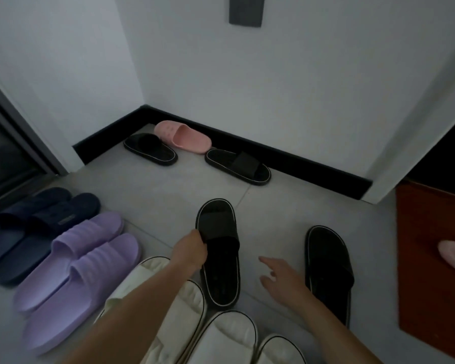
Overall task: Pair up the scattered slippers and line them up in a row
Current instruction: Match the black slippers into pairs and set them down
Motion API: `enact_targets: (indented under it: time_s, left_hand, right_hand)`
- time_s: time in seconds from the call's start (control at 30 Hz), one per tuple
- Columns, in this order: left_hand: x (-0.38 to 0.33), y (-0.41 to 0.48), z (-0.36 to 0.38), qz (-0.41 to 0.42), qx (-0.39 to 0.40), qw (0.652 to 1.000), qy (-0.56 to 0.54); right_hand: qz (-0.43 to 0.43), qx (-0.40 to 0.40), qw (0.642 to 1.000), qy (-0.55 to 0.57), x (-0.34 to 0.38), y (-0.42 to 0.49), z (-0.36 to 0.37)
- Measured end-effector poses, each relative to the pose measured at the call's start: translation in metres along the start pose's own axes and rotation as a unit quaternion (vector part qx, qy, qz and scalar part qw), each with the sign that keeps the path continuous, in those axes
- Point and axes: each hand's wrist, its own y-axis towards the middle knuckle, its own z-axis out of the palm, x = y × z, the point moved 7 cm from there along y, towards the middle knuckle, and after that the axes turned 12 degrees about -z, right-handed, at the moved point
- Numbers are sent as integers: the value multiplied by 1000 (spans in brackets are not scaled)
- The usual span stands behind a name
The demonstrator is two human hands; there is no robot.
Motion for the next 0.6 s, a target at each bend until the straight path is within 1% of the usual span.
enact_targets:
  time_s: [0.07, 0.27, 0.33, 0.4, 0.43, 0.53, 0.6]
  left_hand:
    - [-6, 10, 2, -2, 13, 1000, -13]
    - [-10, 36, 21, -3, 49, 998, -25]
    - [-5, 41, 30, -7, 93, 996, -12]
    - [-4, 44, 44, -13, 152, 988, 24]
    - [-6, 46, 47, -17, 164, 985, 57]
    - [-17, 53, 53, -38, 159, 973, 162]
    - [-25, 52, 59, -40, 171, 964, 199]
  right_hand:
    - [-16, 9, 1000, -12, 1, 4, 2]
    - [-33, -4, 999, -27, -2, 50, -9]
    - [-27, -6, 999, -26, -1, 76, -12]
    - [-14, -23, 999, -22, 0, 109, -18]
    - [-10, -38, 999, -21, 2, 127, -23]
    - [-9, -94, 995, -10, 15, 187, -41]
    - [-3, -140, 990, 9, 24, 224, -53]
